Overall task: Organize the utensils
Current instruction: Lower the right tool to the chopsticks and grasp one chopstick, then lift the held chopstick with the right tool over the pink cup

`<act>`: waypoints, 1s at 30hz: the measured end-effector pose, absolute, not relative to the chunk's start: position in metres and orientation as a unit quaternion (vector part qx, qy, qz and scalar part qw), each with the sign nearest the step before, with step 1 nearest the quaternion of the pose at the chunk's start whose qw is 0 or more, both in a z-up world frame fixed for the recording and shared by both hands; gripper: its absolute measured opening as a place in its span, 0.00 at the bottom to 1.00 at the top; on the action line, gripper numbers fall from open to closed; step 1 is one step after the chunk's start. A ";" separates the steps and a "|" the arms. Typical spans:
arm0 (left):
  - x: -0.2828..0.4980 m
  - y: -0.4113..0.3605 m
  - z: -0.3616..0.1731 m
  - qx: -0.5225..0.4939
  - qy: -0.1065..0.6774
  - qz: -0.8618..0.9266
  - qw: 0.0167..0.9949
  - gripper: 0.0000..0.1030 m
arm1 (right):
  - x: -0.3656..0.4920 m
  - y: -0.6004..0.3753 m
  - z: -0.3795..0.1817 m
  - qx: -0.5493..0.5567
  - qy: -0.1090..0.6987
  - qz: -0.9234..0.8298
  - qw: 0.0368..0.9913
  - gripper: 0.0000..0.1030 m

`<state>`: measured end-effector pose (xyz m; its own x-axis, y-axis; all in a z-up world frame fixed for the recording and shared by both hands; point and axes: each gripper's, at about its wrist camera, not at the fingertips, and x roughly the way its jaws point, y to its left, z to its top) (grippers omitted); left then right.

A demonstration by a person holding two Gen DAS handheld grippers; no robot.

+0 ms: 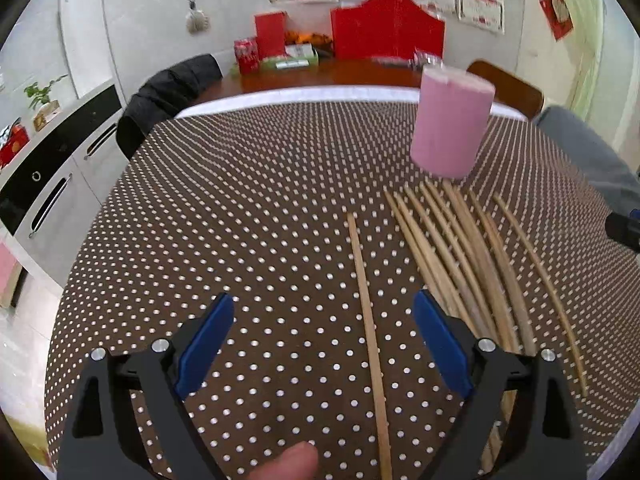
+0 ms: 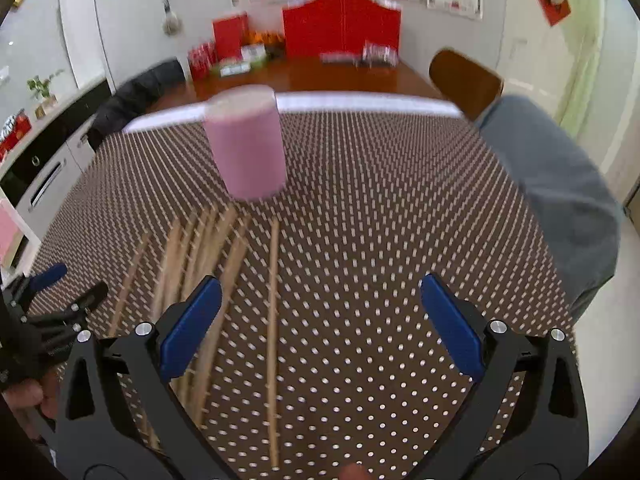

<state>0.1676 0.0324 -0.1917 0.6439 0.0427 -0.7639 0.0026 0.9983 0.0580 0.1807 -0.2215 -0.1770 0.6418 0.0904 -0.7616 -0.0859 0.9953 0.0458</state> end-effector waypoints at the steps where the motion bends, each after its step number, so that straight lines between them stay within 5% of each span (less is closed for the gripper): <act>1: 0.171 0.030 -0.198 0.033 0.428 0.011 0.903 0.87 | 0.183 -0.221 -0.184 0.002 0.430 0.053 0.901 0.95; 11: 0.192 0.028 -0.221 0.045 0.466 0.012 0.884 0.87 | 0.206 -0.205 -0.218 -0.028 0.481 0.089 0.872 0.94; 16: 0.202 0.025 -0.224 0.041 0.475 0.004 0.879 0.84 | 0.217 -0.193 -0.228 -0.046 0.492 0.088 0.865 0.70; 21: 0.203 0.019 -0.220 0.037 0.481 -0.034 0.876 0.56 | 0.221 -0.179 -0.225 -0.064 0.486 0.095 0.866 0.29; 25: 0.203 0.000 -0.218 0.054 0.481 -0.057 0.873 0.06 | 0.217 -0.173 -0.223 -0.068 0.485 0.108 0.865 0.17; 27: 0.205 -0.007 -0.217 0.059 0.480 -0.058 0.873 0.05 | 0.214 -0.179 -0.222 -0.053 0.485 0.113 0.866 0.07; 30: 0.206 -0.005 -0.216 0.040 0.480 -0.062 0.874 0.05 | 0.211 -0.189 -0.223 -0.033 0.482 0.121 0.867 0.06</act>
<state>0.2063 -0.0049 -0.2161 0.5320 -0.0704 -0.8438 0.1467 0.9891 0.0099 0.2107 -0.1893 -0.2234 0.5057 0.1775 -0.8442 -0.2411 0.9687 0.0593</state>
